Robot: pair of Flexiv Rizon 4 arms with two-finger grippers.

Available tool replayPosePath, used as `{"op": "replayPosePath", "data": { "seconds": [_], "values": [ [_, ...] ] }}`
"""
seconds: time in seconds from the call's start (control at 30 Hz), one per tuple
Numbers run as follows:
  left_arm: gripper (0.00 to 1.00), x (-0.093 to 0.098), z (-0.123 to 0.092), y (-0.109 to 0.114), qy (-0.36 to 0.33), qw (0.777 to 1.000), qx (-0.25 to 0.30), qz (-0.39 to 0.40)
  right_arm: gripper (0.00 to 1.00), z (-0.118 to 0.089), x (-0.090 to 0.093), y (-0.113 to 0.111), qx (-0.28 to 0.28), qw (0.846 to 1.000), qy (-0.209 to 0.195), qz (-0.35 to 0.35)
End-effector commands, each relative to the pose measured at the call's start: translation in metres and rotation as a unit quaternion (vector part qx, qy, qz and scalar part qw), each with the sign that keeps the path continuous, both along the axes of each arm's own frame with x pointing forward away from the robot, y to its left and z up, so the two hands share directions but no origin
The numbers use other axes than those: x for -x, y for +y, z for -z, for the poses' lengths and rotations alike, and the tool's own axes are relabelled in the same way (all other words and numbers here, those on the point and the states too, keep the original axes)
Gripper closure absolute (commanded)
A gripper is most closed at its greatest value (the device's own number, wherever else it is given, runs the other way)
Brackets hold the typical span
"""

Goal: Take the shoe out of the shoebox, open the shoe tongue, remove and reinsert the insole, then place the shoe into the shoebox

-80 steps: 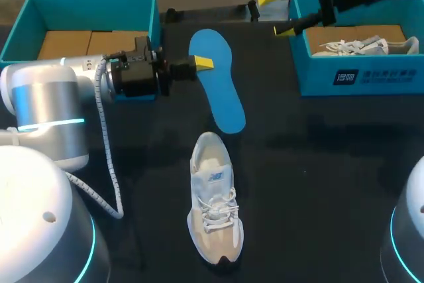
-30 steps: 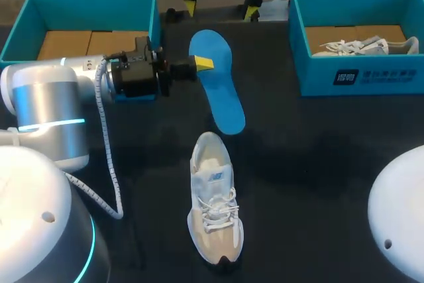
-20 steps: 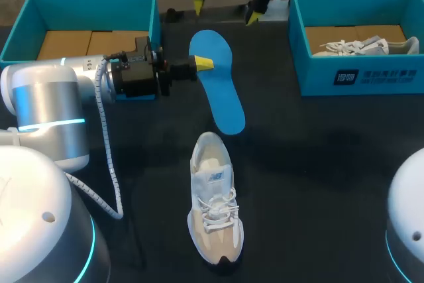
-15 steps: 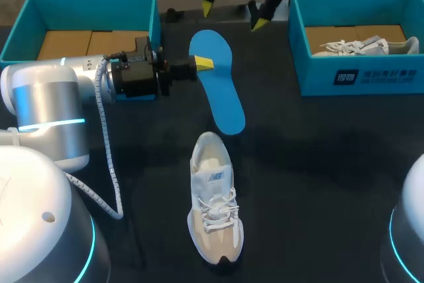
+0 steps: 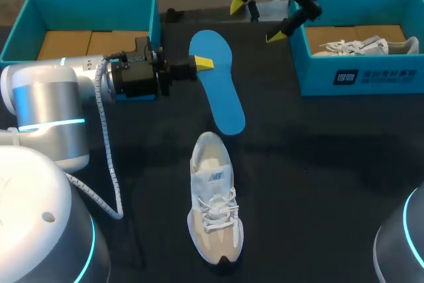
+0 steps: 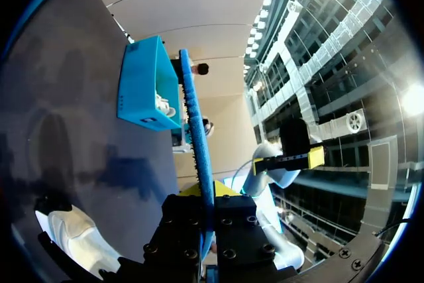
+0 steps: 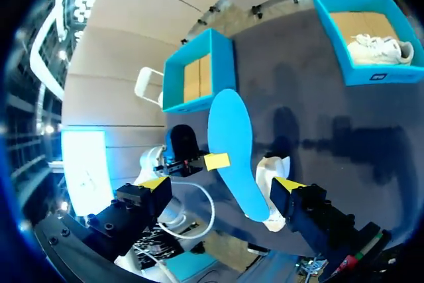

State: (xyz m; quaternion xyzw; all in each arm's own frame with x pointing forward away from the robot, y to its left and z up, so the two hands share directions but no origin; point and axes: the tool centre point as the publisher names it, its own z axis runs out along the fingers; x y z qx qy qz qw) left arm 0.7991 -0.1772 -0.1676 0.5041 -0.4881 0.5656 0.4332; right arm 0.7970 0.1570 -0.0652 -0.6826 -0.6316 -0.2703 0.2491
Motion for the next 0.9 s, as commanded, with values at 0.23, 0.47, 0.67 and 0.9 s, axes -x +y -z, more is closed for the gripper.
{"op": "replayPosePath", "data": {
  "seconds": [0.23,0.47,0.67,0.9],
  "values": [
    [1.0,0.0,0.0,-0.001,0.0,1.0,-0.001,0.0,0.0,0.024,-0.001,0.0,-0.197,0.98,-0.007,0.015],
    [1.0,0.0,0.0,-0.001,0.0,1.0,-0.001,0.0,0.0,0.036,0.0,-0.001,-0.231,0.973,-0.009,0.021],
    [1.0,-0.002,0.0,0.003,-0.008,1.0,0.01,0.0,0.0,0.04,-0.002,-0.002,-0.245,0.969,-0.009,0.02],
    [1.0,-0.007,-0.01,0.015,-0.09,0.996,0.022,-0.001,0.0,0.044,-0.001,-0.003,-0.258,0.966,-0.006,0.02]
  ]
}}
